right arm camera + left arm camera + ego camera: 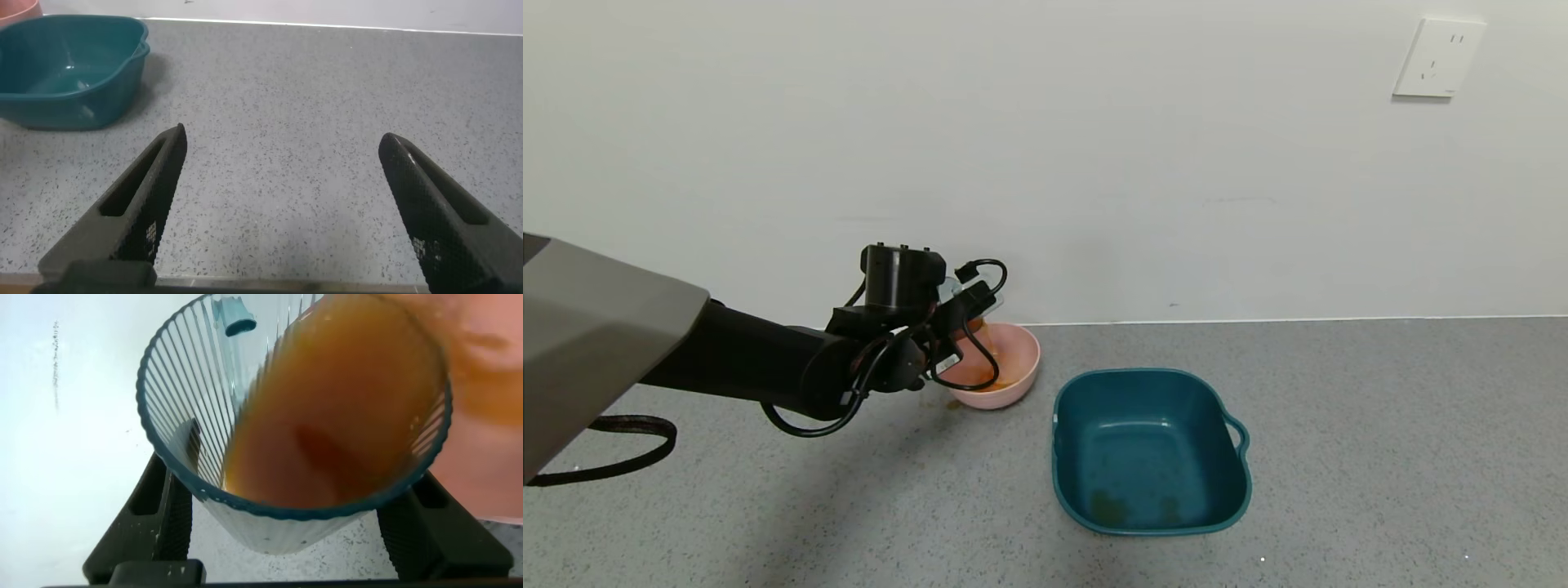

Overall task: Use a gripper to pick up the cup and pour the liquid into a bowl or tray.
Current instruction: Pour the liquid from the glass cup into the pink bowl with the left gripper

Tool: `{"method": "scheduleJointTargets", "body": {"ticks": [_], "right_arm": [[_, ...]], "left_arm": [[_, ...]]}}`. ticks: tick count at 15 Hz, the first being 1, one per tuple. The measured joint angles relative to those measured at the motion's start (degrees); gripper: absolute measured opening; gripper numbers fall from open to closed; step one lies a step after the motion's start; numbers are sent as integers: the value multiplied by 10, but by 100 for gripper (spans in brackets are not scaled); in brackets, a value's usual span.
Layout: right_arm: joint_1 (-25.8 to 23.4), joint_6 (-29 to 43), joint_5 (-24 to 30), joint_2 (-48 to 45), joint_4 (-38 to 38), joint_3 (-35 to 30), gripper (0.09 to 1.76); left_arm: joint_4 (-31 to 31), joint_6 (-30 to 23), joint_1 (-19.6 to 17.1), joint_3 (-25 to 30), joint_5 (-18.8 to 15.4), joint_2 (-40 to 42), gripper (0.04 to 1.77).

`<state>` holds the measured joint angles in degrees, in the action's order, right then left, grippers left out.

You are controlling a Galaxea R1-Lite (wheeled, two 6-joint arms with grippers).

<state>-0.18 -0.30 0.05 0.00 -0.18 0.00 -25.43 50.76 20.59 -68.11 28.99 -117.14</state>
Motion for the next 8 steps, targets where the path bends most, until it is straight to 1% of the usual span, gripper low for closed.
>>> {"method": "scheduleJointTargets", "body": {"ticks": [4, 8], "right_arm": [[0, 0, 0, 0, 0, 0, 171], [0, 0, 0, 0, 0, 0, 171]], "left_arm": [[0, 19, 0, 2, 6, -3, 128], [0, 46, 1, 4, 21, -4, 128]]}}
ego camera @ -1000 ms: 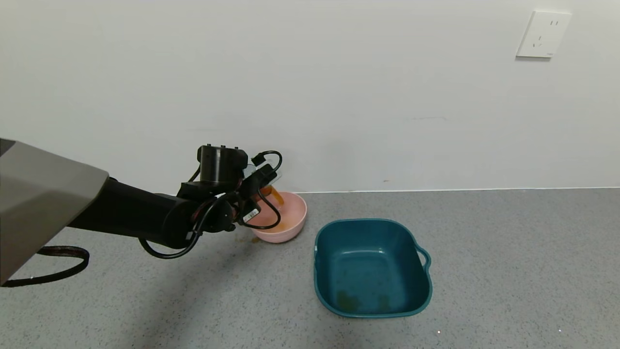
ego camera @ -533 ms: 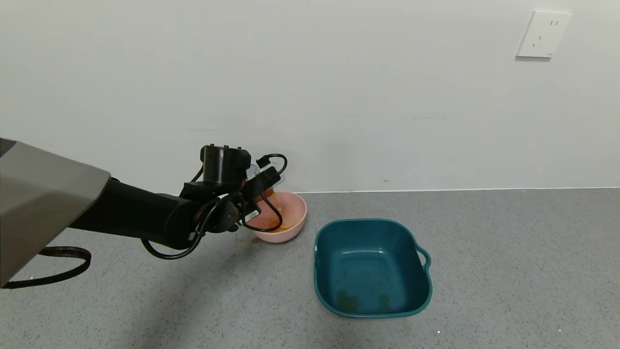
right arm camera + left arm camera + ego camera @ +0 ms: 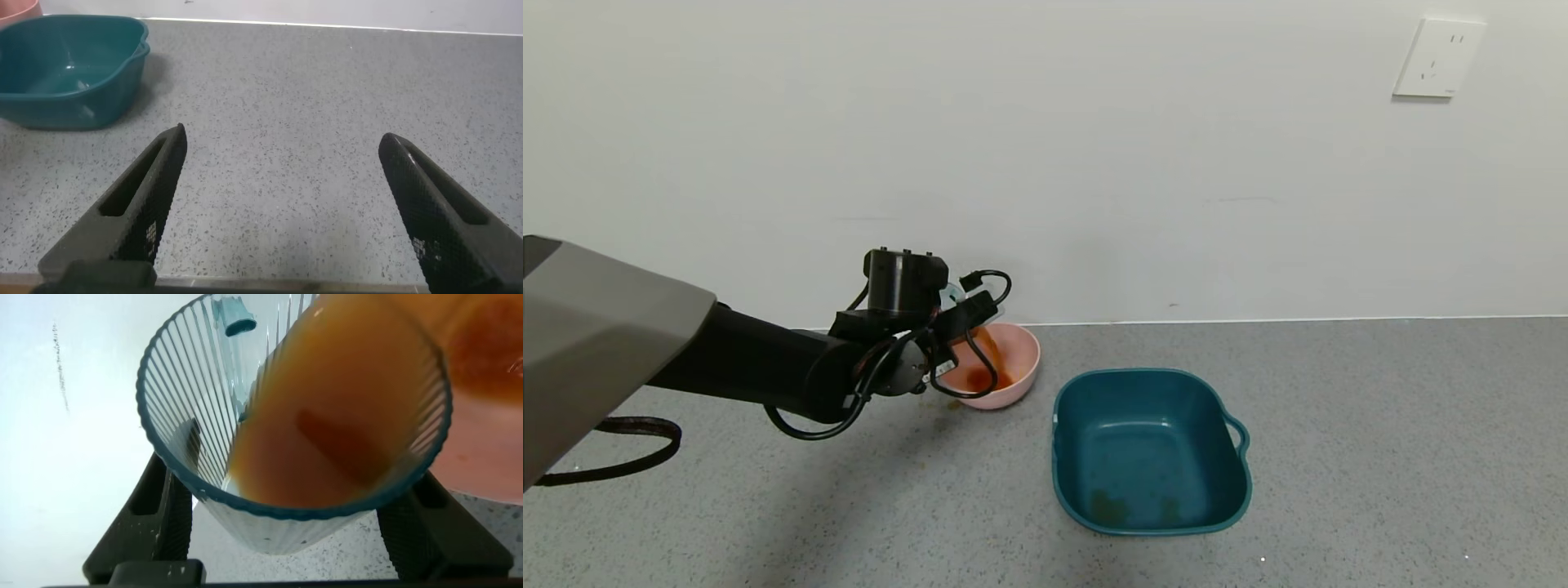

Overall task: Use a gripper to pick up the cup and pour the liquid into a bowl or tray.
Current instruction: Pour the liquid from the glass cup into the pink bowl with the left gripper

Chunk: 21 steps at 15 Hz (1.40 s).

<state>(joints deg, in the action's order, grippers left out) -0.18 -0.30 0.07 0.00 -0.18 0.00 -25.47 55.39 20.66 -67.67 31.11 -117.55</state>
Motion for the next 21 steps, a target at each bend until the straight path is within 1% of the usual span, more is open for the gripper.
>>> {"method": "scheduleJointTargets", "body": {"ticks": [5, 9, 15, 18, 19, 21], "right_arm": [[0, 0, 0, 0, 0, 0, 171], [0, 0, 0, 0, 0, 0, 171], [0, 0, 0, 0, 0, 0, 171], [0, 0, 0, 0, 0, 0, 171], [0, 0, 0, 0, 0, 0, 171], [0, 0, 0, 0, 0, 0, 171]], "left_arm": [[-1, 30, 0, -1, 17, 0, 128], [-1, 70, 0, -3, 31, 0, 128], [-2, 126, 0, -7, 40, 1, 128], [-2, 144, 8, -12, 58, 1, 128], [-2, 157, 10, -13, 69, 1, 128], [-1, 166, 16, -20, 85, 0, 128]]}}
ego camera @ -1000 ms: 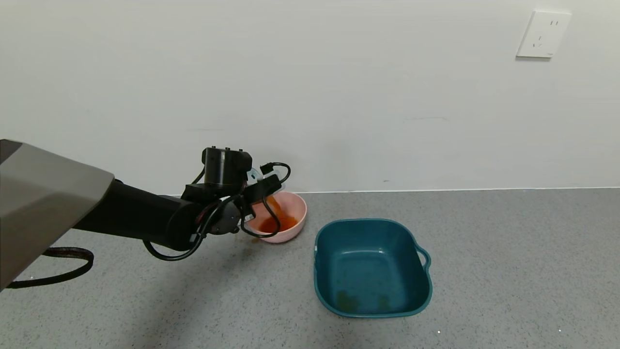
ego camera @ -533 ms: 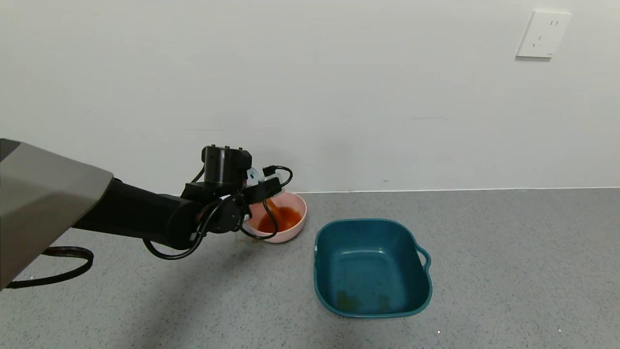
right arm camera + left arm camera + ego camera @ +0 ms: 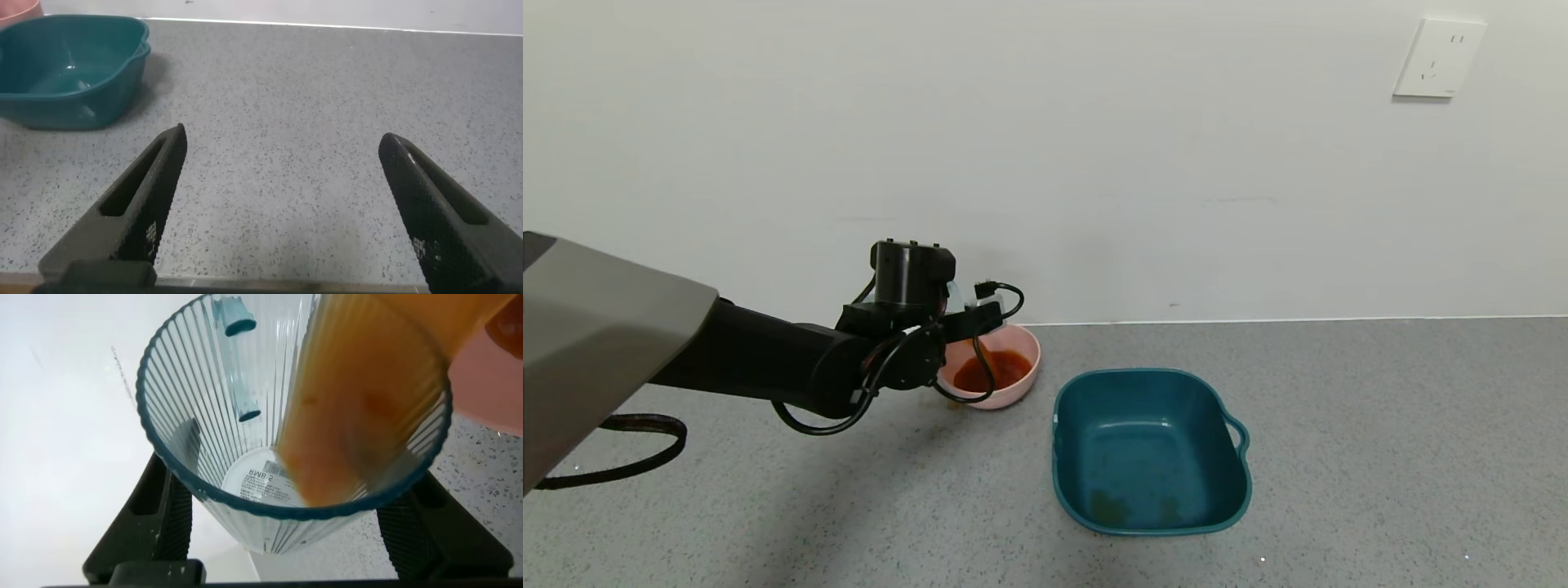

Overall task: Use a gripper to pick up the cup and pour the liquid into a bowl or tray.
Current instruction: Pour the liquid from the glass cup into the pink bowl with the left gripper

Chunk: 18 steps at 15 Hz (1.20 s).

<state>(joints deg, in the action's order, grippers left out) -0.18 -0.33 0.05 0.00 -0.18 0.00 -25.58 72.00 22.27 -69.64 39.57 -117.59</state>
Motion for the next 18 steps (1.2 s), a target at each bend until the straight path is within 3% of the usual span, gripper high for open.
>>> {"method": "scheduleJointTargets", "body": {"ticks": [18], "right_arm": [[0, 0, 0, 0, 0, 0, 171]], "left_arm": [[1, 117, 36, -47, 64, -25, 128]]}}
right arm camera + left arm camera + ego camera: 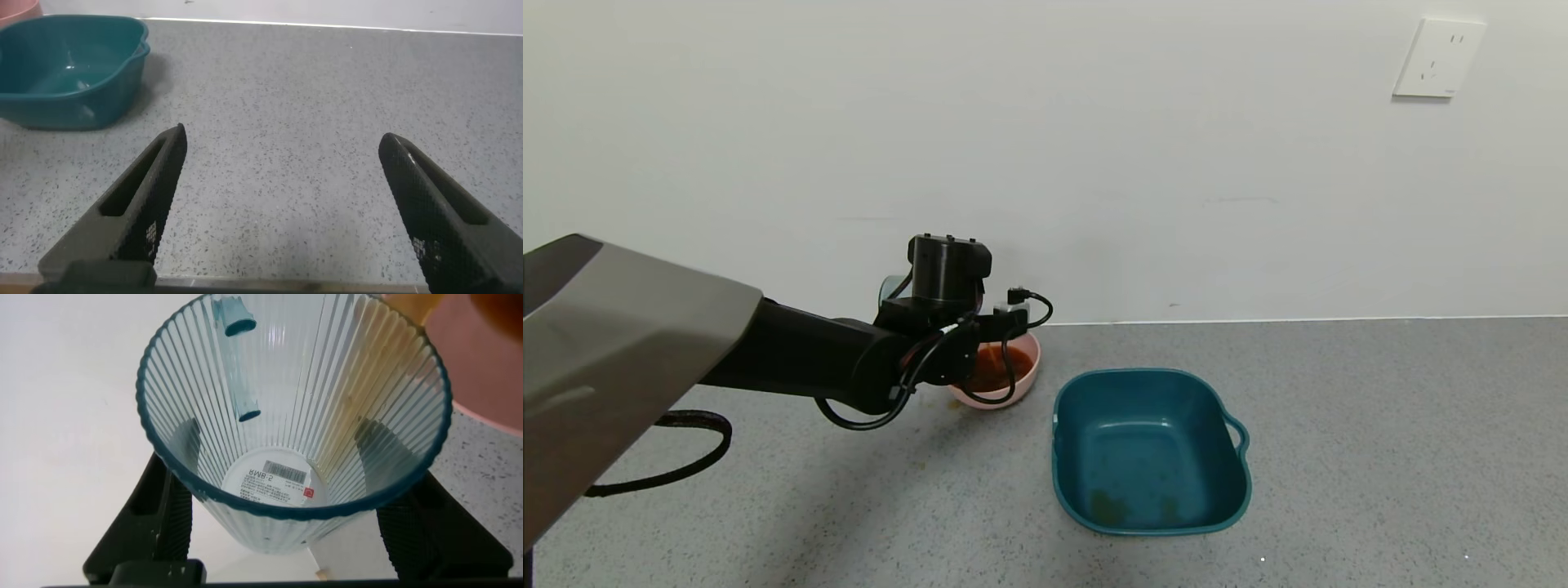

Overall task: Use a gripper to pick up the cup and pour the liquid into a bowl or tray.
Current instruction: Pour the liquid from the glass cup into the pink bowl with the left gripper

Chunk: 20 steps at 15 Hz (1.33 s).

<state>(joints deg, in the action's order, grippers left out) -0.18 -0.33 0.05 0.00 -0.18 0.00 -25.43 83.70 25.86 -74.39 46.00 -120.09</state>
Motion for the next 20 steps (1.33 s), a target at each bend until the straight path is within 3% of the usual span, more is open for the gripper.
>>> {"method": "scheduleJointTargets", "body": {"ticks": [20], "right_arm": [[0, 0, 0, 0, 0, 0, 171]], "left_arm": [[0, 21, 17, -7, 9, -6, 127]]}}
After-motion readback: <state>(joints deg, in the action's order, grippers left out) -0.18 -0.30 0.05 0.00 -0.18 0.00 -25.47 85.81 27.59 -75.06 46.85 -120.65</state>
